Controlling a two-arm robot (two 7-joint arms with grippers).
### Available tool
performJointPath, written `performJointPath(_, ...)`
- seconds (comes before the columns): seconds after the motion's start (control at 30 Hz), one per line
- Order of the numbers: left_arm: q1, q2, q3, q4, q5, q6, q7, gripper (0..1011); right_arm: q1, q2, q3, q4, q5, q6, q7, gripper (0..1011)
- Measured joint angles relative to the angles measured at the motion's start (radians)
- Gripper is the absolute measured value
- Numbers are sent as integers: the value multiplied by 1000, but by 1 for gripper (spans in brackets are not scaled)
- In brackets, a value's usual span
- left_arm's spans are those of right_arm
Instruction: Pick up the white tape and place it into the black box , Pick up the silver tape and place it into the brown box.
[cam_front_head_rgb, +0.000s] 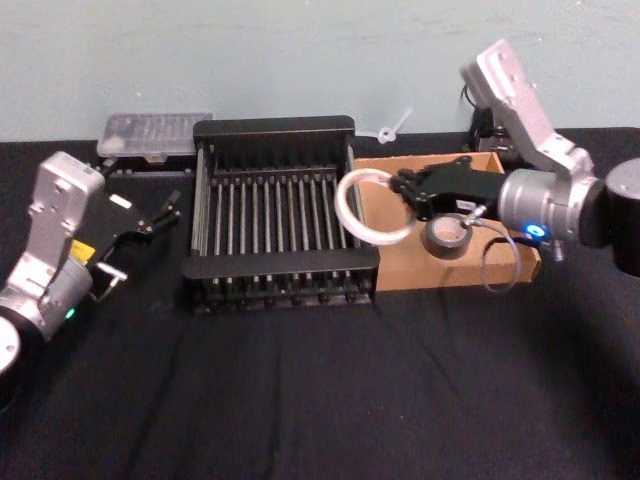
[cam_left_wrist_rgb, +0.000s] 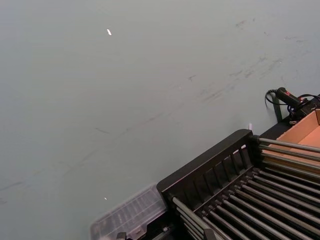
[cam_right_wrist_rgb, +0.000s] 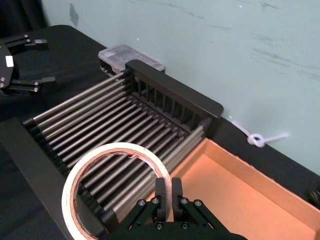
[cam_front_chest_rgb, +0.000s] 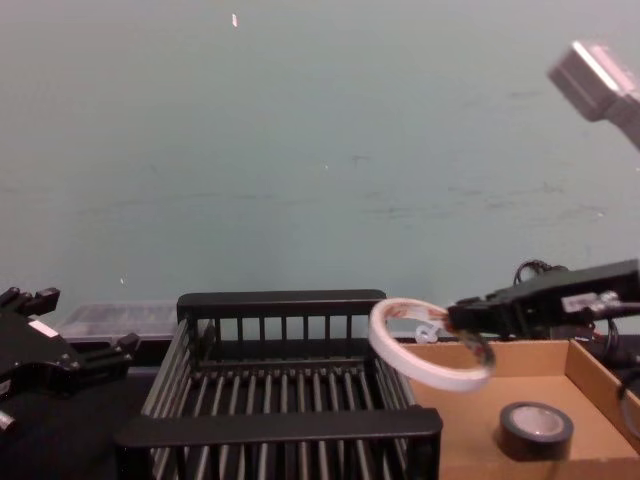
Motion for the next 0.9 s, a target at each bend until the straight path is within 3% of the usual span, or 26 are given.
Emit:
performJointPath(0.37, 0, 0, 0, 0, 0, 0, 0, 1001, 85, -85, -46, 118, -56, -22, 35, 78)
performJointPath(0.9, 0, 0, 0, 0, 0, 0, 0, 1001, 178, -205, -73, 306, -111, -64, 62, 78)
